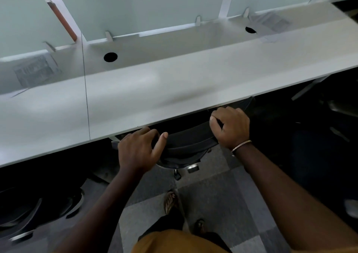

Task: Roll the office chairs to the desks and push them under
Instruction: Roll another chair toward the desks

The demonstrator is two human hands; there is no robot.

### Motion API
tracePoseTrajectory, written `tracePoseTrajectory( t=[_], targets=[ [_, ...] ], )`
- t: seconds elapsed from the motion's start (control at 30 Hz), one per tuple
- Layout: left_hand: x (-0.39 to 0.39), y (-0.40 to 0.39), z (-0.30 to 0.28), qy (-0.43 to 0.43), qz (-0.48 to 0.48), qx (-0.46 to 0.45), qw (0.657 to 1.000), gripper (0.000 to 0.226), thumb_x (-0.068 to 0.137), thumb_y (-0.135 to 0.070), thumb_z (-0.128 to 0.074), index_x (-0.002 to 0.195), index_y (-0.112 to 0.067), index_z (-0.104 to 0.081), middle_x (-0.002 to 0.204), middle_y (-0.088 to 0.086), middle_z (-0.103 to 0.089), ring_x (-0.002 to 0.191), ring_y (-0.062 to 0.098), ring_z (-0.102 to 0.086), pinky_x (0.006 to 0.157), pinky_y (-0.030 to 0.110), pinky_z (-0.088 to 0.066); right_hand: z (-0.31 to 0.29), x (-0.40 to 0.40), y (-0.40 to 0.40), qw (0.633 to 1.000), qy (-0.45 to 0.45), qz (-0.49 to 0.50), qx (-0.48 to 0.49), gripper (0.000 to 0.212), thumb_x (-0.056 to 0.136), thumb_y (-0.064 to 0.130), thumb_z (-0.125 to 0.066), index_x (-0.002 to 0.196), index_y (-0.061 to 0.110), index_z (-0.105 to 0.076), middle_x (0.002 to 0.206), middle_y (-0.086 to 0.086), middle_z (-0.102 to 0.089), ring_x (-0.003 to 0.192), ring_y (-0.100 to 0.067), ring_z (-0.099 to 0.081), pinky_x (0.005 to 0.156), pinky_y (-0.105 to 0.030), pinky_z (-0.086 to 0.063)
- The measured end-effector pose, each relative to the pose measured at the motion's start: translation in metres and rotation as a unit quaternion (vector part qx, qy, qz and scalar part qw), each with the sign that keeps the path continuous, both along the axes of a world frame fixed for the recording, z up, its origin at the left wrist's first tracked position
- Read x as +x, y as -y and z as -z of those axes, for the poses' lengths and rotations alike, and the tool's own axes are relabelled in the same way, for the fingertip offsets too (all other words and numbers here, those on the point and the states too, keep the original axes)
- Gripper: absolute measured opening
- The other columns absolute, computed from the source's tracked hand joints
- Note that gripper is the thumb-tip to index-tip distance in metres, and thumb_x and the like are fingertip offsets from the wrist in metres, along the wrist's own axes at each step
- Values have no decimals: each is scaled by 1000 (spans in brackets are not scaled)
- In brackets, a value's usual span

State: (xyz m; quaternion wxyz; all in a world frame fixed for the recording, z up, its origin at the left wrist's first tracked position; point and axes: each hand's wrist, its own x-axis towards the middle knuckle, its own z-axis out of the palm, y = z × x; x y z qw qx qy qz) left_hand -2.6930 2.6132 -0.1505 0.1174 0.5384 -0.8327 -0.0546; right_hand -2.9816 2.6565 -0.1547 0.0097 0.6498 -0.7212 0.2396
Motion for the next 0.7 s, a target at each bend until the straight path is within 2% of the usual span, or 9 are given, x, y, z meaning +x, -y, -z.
tracePoseTrajectory(
  t=[0.2,0.27,0.37,0.47,0.6,0.7],
  targets=[
    [5,-12,4,10,9,-9,1000,54,105,-62,-34,75,-23,-56,74,-6,-56,70,19,-62,60,32,-24,5,2,-10,1000,-9,25,2,21,90,30,-56,72,21,-61,66,3,-54,68,-22,-53,68,-39,-37],
    [7,-20,5,4,11,-10,1000,48,107,-55,-36,75,-25,-55,76,-6,-58,75,19,-62,65,33,-30,7,10,-16,999,-1,33,-2,24,92,32,-56,70,21,-60,64,4,-51,66,-22,-52,70,-38,-37],
    [11,-36,11,-24,8,-13,1000,40,109,-47,-35,88,-29,-63,90,-9,-64,89,20,-63,83,41,-41,11,24,-29,998,3,57,-20,28,94,35,-57,70,22,-59,65,6,-49,68,-20,-52,76,-39,-38],
    [11,-54,13,-66,4,-20,998,36,110,-44,-34,107,-31,-68,108,-12,-67,102,22,-61,98,44,-40,14,36,-43,998,-3,49,-32,26,98,38,-56,77,25,-63,75,7,-58,78,-17,-55,84,-41,-36],
    [0,-82,12,-57,-7,-39,998,36,106,-44,-42,126,-24,-65,126,-6,-63,124,26,-55,118,49,-31,17,38,-63,998,39,-23,-54,23,104,37,-51,93,30,-70,93,13,-66,98,-13,-59,106,-39,-32],
    [-17,-102,10,-40,6,-36,998,47,103,-49,-48,138,-20,-59,135,-2,-58,136,28,-48,123,52,-23,23,31,-79,995,35,-72,-52,22,104,40,-52,113,31,-70,112,15,-65,118,-13,-56,120,-41,-24]
  ],
)
